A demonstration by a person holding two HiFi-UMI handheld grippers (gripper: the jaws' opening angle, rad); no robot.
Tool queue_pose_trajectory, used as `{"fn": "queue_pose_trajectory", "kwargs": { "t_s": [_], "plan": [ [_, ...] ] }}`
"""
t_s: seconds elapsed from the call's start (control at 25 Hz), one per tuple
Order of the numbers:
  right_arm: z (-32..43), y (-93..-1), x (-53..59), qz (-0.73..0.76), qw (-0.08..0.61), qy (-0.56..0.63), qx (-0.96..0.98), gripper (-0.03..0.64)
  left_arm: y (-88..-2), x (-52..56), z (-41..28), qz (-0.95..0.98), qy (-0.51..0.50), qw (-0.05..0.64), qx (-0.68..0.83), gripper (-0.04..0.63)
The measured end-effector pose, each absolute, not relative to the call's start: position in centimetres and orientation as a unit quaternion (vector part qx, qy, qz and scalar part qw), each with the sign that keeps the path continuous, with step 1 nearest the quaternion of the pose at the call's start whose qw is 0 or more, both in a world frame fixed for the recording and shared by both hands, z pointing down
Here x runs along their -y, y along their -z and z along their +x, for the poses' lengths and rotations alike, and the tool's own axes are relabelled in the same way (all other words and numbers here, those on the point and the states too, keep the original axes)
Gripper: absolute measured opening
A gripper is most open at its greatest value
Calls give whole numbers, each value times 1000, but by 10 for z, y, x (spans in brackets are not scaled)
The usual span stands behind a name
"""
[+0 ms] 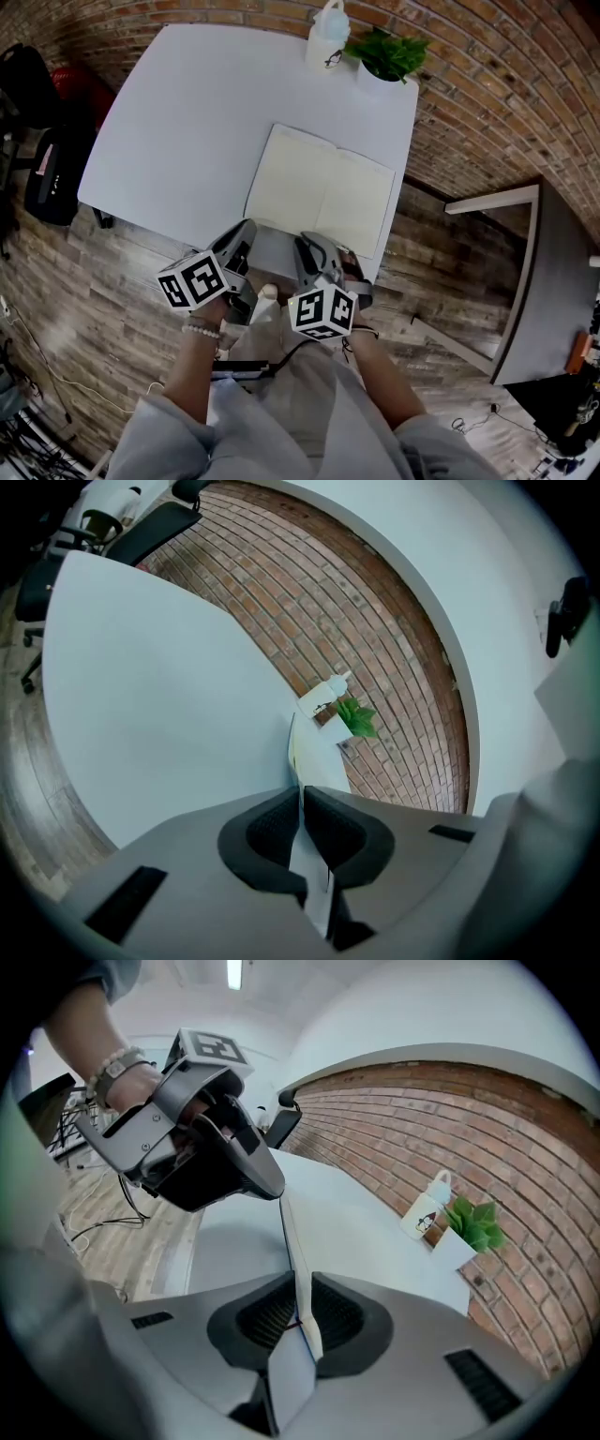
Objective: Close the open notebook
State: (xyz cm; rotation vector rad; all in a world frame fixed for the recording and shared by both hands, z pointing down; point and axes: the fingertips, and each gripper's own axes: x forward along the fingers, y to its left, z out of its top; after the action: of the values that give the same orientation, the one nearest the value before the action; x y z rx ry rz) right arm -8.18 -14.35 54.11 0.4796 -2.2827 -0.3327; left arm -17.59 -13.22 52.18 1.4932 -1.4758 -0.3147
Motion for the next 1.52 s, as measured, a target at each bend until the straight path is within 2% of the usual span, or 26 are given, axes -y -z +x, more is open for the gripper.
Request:
{"fn": "queue_pose_trajectory", "kwargs": {
  "t_s": [0.68, 1.16, 1.52],
  "plan": [
    [-5, -484, 151, 308, 305, 9, 901, 67, -472, 135, -135, 704, 20, 386, 596, 28],
    [33, -447, 143, 341, 261, 18, 903, 64, -442, 143, -83, 772, -36, 325, 545, 25],
    [64, -436, 136, 377, 256, 9, 890, 64, -435, 148, -44, 798, -35, 325, 506, 26]
  ]
}}
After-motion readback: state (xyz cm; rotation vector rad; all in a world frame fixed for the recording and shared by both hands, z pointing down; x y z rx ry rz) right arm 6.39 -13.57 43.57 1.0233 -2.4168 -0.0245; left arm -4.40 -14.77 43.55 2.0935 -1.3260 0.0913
